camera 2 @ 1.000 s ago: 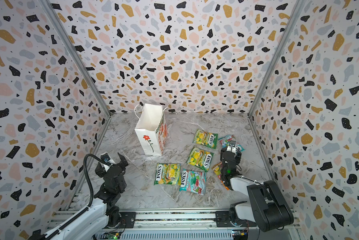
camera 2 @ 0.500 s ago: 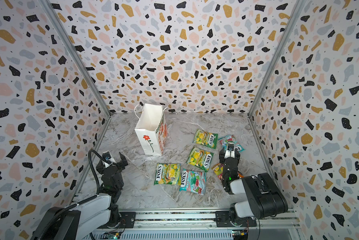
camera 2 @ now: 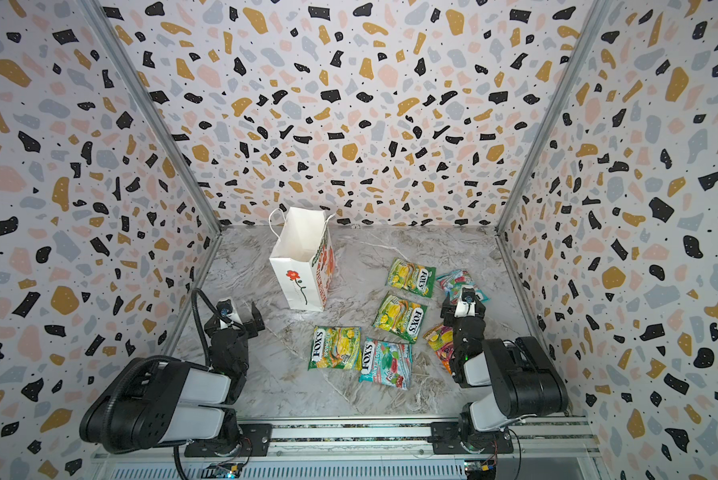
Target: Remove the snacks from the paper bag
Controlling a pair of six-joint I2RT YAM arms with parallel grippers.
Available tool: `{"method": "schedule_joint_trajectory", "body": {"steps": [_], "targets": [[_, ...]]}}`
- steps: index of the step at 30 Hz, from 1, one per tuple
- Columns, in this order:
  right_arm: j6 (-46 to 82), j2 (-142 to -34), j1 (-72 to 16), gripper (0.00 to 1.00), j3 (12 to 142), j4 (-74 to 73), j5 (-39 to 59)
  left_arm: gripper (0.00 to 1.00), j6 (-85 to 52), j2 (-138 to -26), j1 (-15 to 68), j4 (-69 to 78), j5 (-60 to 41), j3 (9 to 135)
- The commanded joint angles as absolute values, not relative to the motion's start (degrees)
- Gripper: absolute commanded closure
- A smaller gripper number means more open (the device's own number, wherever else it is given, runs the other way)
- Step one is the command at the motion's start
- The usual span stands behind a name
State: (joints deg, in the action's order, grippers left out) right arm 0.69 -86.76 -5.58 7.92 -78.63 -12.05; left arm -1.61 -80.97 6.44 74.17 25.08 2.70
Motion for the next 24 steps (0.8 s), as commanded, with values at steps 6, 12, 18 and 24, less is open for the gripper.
{"method": "schedule_joint_trajectory", "body": {"steps": [6,12,18,24], "targets": [[1.6,-86.6,-5.5,0.01,9.4,-79.2,-11.7,0.0,-2.8,-80.5,6.1,69.0,28.0,9.7],[1.4,-86.5,-5.6,0.01,9.4,-79.2,-11.8,0.0,-2.6,-81.0,6.1,70.7,28.2,9.4],[1.6,-86.6,-5.5,0.01,9.4,-79.1,-11.2,0.0,-2.7,-80.9,6.1,70.3,28.1,9.5],[0.8,-86.6,-5.4,0.01,9.9,-78.3,-8.9,0.0,-2.6,-80.9,6.1,70.3,28.1,9.5]]}}
